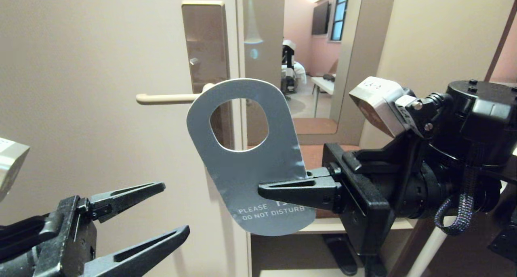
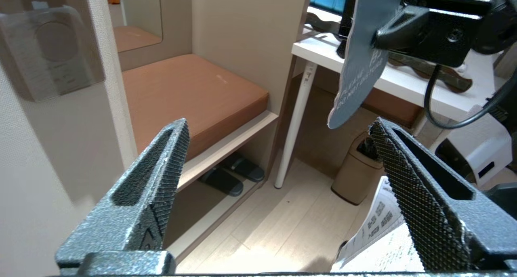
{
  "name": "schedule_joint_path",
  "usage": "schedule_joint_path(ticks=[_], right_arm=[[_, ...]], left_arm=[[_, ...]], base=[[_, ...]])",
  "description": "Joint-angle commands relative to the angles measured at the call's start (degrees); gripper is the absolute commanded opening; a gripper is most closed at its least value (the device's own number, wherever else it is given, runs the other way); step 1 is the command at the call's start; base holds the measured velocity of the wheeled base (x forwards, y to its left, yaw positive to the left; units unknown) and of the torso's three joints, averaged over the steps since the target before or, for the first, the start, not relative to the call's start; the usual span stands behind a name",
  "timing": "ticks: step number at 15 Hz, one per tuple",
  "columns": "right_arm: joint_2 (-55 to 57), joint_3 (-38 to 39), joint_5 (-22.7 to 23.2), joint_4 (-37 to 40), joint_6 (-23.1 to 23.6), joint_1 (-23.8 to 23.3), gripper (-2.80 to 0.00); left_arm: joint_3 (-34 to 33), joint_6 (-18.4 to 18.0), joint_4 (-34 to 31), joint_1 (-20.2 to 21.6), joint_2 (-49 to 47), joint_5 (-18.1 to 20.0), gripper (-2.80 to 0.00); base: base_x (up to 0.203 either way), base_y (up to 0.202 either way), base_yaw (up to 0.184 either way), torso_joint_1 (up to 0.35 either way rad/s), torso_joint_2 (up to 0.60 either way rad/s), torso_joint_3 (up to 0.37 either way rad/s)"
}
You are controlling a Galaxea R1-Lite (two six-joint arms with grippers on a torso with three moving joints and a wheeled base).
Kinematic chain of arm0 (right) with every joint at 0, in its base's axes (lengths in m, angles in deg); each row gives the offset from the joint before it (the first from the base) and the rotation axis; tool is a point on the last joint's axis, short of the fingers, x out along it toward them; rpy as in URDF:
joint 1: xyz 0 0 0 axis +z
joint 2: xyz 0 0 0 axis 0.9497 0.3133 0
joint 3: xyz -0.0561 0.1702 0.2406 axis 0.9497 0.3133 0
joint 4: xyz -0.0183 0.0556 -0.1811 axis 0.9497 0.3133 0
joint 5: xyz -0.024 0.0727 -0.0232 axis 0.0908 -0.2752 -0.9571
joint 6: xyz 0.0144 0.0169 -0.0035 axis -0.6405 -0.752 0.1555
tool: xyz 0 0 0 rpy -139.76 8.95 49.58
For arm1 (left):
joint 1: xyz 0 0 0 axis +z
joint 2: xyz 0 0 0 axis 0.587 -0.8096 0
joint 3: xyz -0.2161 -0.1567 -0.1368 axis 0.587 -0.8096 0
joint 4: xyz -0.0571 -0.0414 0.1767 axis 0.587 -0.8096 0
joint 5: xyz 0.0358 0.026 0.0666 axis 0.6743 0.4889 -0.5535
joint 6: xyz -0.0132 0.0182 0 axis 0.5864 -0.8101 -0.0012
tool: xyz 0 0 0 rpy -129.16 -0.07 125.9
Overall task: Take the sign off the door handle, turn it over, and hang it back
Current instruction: Hand it to the other hand
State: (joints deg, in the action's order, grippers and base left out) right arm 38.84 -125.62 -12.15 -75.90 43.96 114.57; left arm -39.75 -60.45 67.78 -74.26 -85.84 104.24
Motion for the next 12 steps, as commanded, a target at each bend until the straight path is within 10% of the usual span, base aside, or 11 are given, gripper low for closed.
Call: schedule_joint_path(ticks=[1,12], right_arm=[[2.7,0.4,0.2,-7.0,-3.8,0.6,-2.80],[5.3,3.3,0.2,-16.2,-10.3,2.5,-2.80]], left_arm=[[-0.1,0.2,0.4,-1.3,-0.3,0.1,0.00],[0.8,2.9,4.2,-9.2,-3.6,0.1,0.00]], base=[[0.000,0.000,0.000,0.000,0.00,0.000],[0.000,0.000,0.000,0.000,0.00,0.000]])
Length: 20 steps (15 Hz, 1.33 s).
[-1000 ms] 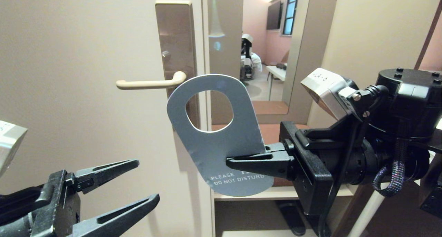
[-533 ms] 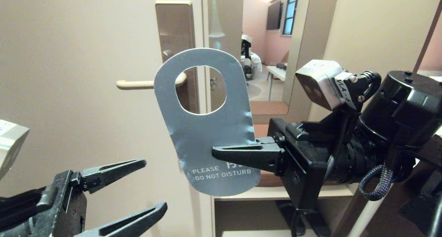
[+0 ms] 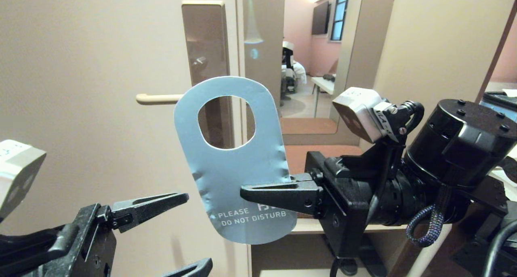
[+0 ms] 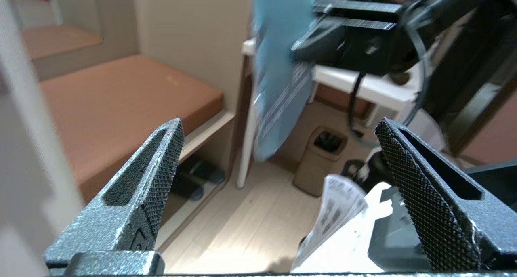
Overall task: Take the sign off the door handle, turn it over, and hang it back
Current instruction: Hand it to the other hand
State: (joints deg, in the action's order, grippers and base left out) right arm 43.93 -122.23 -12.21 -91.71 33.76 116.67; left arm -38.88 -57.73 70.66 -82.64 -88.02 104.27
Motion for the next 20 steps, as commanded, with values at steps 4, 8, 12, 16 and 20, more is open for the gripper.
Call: schedule_joint_path(ticks=[4,8,12,16,20], right_arm=[[1.4,-0.3,0.2,-2.8,-0.2,0.8,-2.80],[1.9,-0.3,0.1,-3.0,-0.2,0.8,-2.80],[2.7,-1.3,0.1,-4.2,-0.3,1.1,-2.80],[4.5,-2.6,0.1,-7.5,-2.9,1.4,-2.80],[5.0,-2.0,0.0,-13.3,-7.0,1.7,-2.80]], left_arm=[[0.0,0.2,3.3,-1.4,-3.6,4.9,0.00],[-0.1,0.2,3.4,-1.4,-3.8,5.0,0.00],[0.3,0.9,4.6,-1.4,-5.0,5.5,0.00],[0.8,1.1,6.2,-1.4,-6.6,6.2,0.00],[1.8,1.3,6.3,-1.4,-7.6,6.2,0.00]], base=[[0.000,0.000,0.000,0.000,0.00,0.000],[0.000,0.000,0.000,0.000,0.00,0.000],[0.000,0.000,0.000,0.000,0.00,0.000],[0.000,0.000,0.000,0.000,0.00,0.000],[0.000,0.000,0.000,0.000,0.00,0.000]])
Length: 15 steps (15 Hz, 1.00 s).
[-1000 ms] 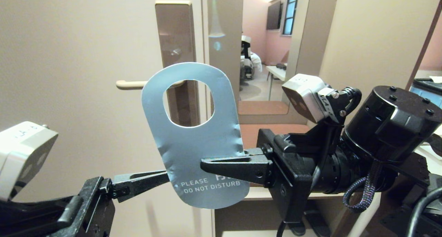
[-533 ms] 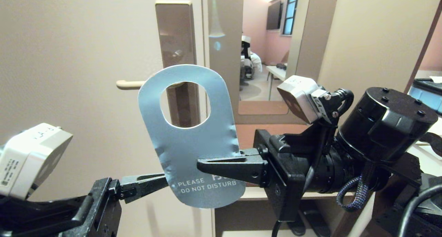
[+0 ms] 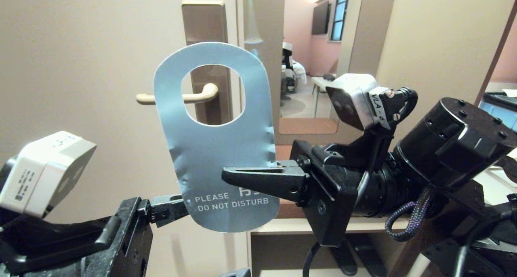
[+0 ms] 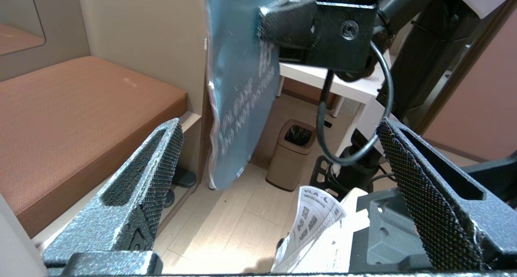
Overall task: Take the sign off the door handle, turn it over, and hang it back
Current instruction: Hand it to the other hand
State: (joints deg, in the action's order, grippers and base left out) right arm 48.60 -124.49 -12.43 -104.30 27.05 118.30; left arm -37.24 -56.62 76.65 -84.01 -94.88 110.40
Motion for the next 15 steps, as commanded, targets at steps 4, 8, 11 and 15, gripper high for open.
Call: schedule_joint_path(ticks=[4,8,11,15], right_arm=[[-0.2,1.4,0.3,-1.0,-0.2,1.0,-2.80],[-0.3,2.2,0.3,-2.4,-0.4,1.3,-2.80],[-0.2,2.2,0.3,-2.4,-0.5,2.1,-2.80],[-0.1,2.0,0.3,-2.4,-0.7,2.5,-2.80]], left_arm=[[0.4,0.4,3.3,0.0,-2.7,1.7,0.00],[0.8,0.8,3.4,0.0,-3.0,2.0,0.00],[0.8,3.1,5.0,0.0,-3.2,2.0,0.00],[0.6,3.6,5.1,0.0,-3.1,2.1,0.00]], base=[[0.000,0.000,0.000,0.000,0.00,0.000],[0.000,0.000,0.000,0.000,0.00,0.000],[0.000,0.000,0.000,0.000,0.00,0.000],[0.000,0.000,0.000,0.000,0.00,0.000]])
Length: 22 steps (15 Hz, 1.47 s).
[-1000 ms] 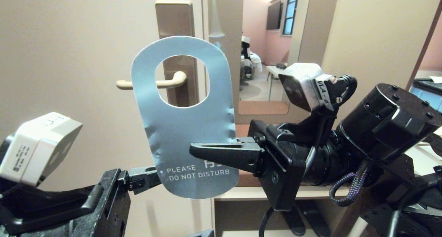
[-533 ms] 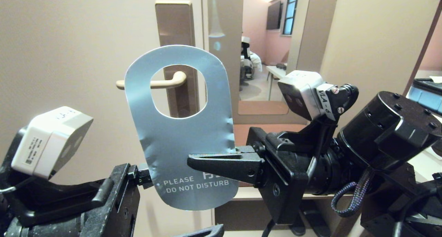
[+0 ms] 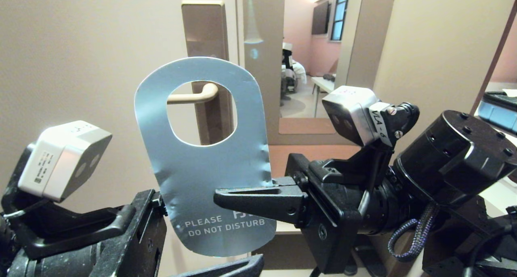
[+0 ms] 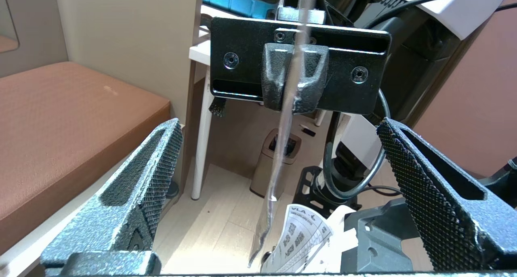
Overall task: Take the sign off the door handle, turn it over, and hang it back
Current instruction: Hand it to the other hand
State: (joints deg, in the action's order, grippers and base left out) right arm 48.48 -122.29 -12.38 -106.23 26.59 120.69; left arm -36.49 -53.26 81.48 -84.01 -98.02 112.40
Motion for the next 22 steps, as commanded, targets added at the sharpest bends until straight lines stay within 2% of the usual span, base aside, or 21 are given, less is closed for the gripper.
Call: schedule_joint_path(ticks=[1,5,22], right_arm=[[0.0,-0.2,0.3,-0.4,-0.7,0.1,-2.80],[0.0,-0.2,0.3,-0.4,-0.9,0.1,-2.80],[-0.1,-0.1,0.4,-0.4,-0.9,0.1,-2.80]], left_arm=[[-0.2,0.2,0.3,-0.1,0.0,0.2,0.00],[-0.3,0.2,0.4,-0.1,-0.1,3.1,0.00],[-2.3,0.3,4.8,-0.4,-2.2,3.3,0.00]], base=[[0.000,0.000,0.000,0.000,0.00,0.000],[0.000,0.000,0.000,0.000,0.00,0.000],[0.000,0.000,0.000,0.000,0.00,0.000]])
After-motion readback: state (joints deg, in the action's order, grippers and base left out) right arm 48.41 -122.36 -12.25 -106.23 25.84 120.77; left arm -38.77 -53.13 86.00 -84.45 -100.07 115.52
